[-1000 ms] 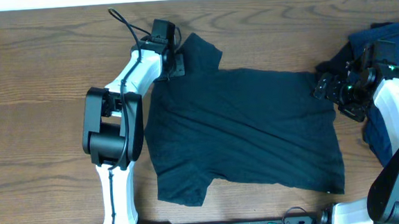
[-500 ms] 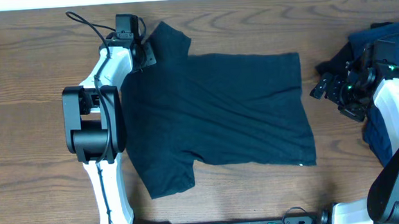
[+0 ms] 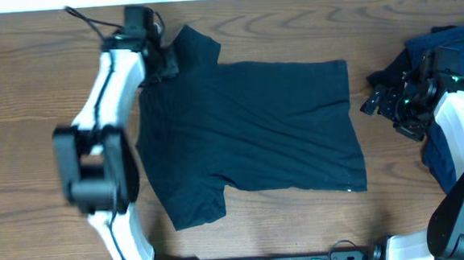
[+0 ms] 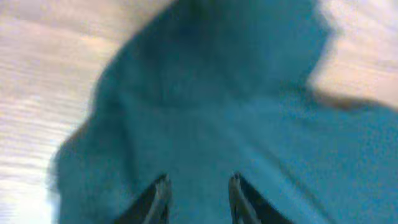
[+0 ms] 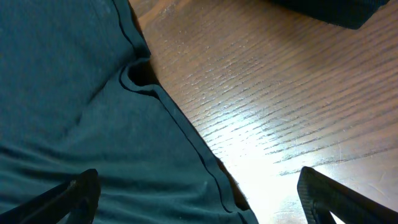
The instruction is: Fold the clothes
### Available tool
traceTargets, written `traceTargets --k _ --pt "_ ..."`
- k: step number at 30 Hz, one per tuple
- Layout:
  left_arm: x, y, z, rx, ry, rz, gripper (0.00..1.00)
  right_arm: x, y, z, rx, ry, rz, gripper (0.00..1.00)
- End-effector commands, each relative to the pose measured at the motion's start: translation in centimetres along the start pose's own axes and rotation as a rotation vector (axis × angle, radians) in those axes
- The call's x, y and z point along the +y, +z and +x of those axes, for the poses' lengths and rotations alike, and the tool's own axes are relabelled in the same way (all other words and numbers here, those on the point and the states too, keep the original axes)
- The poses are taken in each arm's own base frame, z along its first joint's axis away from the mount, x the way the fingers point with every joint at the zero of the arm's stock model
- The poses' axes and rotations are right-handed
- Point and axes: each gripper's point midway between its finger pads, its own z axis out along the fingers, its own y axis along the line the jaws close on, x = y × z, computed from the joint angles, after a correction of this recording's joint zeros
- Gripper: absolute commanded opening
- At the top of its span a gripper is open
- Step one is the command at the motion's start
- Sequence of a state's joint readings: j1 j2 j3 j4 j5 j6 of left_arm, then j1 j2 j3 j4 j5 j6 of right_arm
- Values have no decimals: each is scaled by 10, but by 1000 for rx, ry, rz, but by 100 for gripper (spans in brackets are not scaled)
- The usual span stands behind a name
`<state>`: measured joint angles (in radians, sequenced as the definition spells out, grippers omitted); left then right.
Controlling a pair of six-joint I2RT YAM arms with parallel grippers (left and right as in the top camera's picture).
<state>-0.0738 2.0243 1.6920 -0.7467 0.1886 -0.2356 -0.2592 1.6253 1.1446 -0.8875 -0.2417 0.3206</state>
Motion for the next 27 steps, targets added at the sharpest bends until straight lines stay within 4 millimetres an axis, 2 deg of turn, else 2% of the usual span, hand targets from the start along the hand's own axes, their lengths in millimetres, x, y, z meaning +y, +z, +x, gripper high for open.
traceTargets --k 1,3,4,6,9,11,12,13,14,15,17,18,19,20,21,22,23,27 --pt "-12 -76 -3 -76 6 36 25 2 -2 -4 -13 -10 1 99" --pt "-10 -97 13 -47 -2 27 13 2 -2 -4 -13 -10 1 99" --pt "-9 -106 20 -32 -4 22 12 2 -2 -4 -13 -11 1 99" --pt "-6 -120 35 5 -9 10 11 2 -2 -4 -13 -10 1 99" --pt "-2 -129 51 50 -15 -12 15 9 -3 -16 -60 51 -34 99" --pt "0 -130 57 72 -19 -19 29 17 -3 -18 -60 111 -76 99" --pt "1 -130 59 82 -20 -22 49 21 -4 -19 -59 121 -98 99" --pt "2 -129 61 89 -22 -25 59 29 -5 -24 -74 113 -141 99" --pt "2 -129 63 97 -22 -27 66 38 -7 -30 -91 98 -191 99" --pt "3 -128 65 107 -24 -30 67 41 -8 -31 -97 93 -204 99" --pt "4 -127 70 124 -27 -35 82 36 -8 -33 -103 97 -190 99" --pt "5 -127 73 135 -28 -39 98 38 -8 -31 -92 79 -206 93" --pt "6 -128 74 141 -29 -40 98 43 -10 -30 -84 57 -241 78" --pt "6 -128 74 141 -29 -40 98 52 -11 -30 -85 16 -281 44" --pt "6 -128 74 141 -29 -40 98 58 -12 -30 -91 -14 -298 20" --pt "6 -128 74 141 -29 -40 98 64 -11 -31 -101 -41 -303 6" --pt "6 -128 74 141 -29 -40 98 71 -11 -31 -112 -73 -311 2" --pt "6 -128 74 141 -29 -40 98 107 -5 -26 -156 -235 -322 1"
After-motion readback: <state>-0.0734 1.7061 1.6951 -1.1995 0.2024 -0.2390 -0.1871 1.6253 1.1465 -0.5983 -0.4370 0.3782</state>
